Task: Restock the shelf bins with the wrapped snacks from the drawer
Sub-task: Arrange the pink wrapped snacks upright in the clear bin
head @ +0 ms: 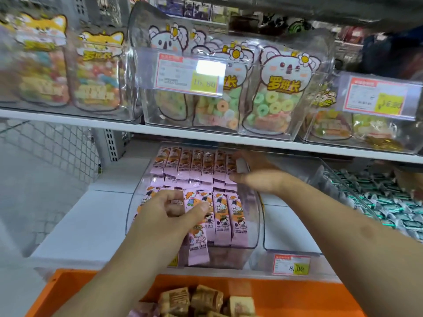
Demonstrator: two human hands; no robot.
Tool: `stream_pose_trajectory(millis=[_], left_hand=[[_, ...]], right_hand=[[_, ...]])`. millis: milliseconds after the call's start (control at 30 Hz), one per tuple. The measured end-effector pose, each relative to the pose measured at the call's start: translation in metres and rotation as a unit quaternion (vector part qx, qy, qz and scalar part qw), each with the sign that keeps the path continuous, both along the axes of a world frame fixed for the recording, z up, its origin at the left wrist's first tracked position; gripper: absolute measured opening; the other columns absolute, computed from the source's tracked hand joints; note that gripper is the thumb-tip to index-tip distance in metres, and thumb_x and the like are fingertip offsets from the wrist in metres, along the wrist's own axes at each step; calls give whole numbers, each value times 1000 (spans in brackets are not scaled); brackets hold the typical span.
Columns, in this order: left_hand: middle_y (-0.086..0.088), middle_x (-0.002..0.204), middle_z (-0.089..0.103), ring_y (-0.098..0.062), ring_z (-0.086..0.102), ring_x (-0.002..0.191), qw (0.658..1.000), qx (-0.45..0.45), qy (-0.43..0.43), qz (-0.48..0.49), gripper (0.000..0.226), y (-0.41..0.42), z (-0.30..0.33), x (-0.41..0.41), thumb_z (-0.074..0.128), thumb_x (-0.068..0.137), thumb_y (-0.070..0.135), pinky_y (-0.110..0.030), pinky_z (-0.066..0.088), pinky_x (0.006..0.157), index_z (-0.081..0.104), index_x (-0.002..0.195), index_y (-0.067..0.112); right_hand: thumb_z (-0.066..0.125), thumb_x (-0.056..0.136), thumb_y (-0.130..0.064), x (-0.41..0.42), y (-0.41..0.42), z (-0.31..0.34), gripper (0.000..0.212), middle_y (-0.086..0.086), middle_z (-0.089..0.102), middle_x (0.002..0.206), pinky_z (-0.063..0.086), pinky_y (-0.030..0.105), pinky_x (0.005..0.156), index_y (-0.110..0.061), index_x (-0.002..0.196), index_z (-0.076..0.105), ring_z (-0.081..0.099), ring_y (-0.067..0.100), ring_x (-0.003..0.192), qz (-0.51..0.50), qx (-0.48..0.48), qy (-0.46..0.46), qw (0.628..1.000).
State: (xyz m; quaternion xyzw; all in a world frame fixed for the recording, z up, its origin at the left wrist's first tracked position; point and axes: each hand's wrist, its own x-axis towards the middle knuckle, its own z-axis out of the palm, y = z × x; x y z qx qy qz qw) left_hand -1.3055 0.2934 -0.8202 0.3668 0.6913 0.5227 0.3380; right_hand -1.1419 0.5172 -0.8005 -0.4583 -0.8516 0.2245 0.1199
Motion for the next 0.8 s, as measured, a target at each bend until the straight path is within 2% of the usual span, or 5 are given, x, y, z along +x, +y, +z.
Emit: stream_pose_trajectory(millis=[267,400,467,567,800], left_hand=[[7,101,72,2,71,72,999,2,-34,0,57,-7,7,3,81,81,52,-22,43,68,58,128,30],[7,101,73,-5,73,76,999,-2,-47,-4,55,-13,16,2,85,78,50,-23,46,68,61,124,31],[7,100,74,-6,73,79,999,-7,-53,-6,53,-17,19,0,86,77,51,-25,49,68,62,121,32],[5,102,73,-10,72,91,998,-8,-56,-3,55,-26,24,-1,88,75,51,-30,53,76,64,120,31],[10,95,77,-7,73,89,999,-10,-53,5,45,-48,33,-22,82,84,48,-27,53,73,65,121,29]], right_hand=[[74,96,-26,11,-42,6,63,3,48,156,33,21,109,-24,153,48,42,23,144,15,95,59,994],[73,95,-23,18,-101,10,53,1,57,143,42,34,112,-24,144,53,50,17,134,9,91,106,990],[80,92,-28,20,-136,12,66,-18,44,152,32,23,119,-36,149,47,35,-3,142,96,53,140,984],[84,83,-51,12,-169,12,88,-30,30,159,24,20,122,-44,157,36,21,-5,151,184,32,104,977],[89,67,-66,-23,-186,16,96,-31,41,145,33,18,114,-45,149,42,35,-10,138,152,84,86,981]])
